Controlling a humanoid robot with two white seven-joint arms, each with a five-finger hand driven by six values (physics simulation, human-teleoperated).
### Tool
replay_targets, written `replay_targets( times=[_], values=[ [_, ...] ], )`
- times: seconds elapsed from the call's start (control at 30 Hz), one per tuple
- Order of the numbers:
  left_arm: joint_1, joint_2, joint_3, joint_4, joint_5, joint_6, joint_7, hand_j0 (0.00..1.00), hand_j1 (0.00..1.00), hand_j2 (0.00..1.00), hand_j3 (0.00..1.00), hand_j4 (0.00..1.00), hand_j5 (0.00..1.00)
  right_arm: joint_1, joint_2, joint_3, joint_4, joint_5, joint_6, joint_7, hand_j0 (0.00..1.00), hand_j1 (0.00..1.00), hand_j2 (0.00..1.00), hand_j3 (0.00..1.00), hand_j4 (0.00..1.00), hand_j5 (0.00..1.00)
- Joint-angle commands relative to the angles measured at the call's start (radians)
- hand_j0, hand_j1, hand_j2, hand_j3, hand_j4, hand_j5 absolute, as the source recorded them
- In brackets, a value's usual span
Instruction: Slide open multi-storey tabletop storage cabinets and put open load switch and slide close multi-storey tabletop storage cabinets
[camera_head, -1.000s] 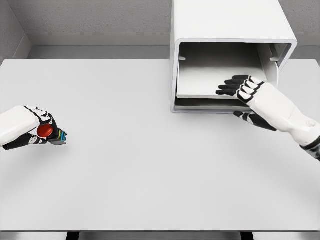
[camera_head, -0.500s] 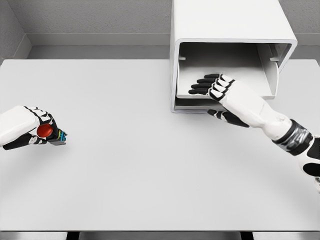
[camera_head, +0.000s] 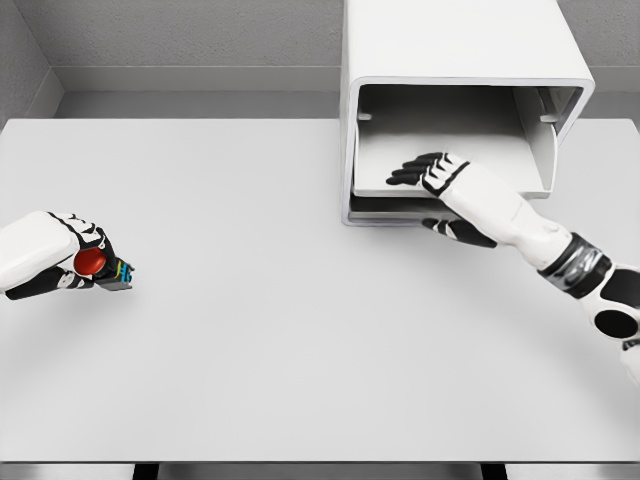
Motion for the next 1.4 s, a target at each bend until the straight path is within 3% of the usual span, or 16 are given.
replay_targets(
  times=[0.0,0.43,0.63,1.03,1.27,1.37],
  values=[
    [0.000,0.001,0.000,0.000,0.007,0.003,0.000,0.39,0.39,0.39,0.39,0.39,0.39,0.000,0.001,0.008,0.012,-0.006,0.000,-0.001,0.83,0.83,0.83,0.83,0.83,0.83],
    [0.000,0.001,0.000,0.000,0.007,0.003,0.000,0.39,0.39,0.39,0.39,0.39,0.39,0.034,-0.033,0.008,-0.015,-0.009,0.000,-0.001,0.84,0.84,0.84,0.84,0.84,0.84],
    [0.000,0.001,0.000,0.000,0.007,0.003,0.000,0.39,0.39,0.39,0.39,0.39,0.39,0.061,-0.076,0.002,-0.081,-0.013,0.000,-0.006,0.84,0.84,0.84,0.84,0.84,0.84],
    [-0.002,-0.001,0.000,0.001,0.005,0.003,0.000,0.39,0.39,0.39,0.39,0.39,0.39,0.084,-0.102,-0.007,-0.132,-0.020,0.000,-0.006,0.84,0.84,0.84,0.84,0.84,0.84],
    [-0.028,-0.064,-0.009,0.001,0.001,0.003,0.000,0.39,0.39,0.39,0.39,0.39,0.39,0.193,-0.104,-0.207,-0.223,-0.055,0.000,-0.006,0.83,0.83,0.83,0.83,0.83,0.83],
    [-0.031,-0.076,-0.011,0.000,0.001,0.003,0.000,0.39,0.39,0.39,0.39,0.39,0.39,0.199,-0.105,-0.231,-0.224,-0.055,0.000,-0.009,0.77,0.77,0.77,0.77,0.77,0.77]
  ],
)
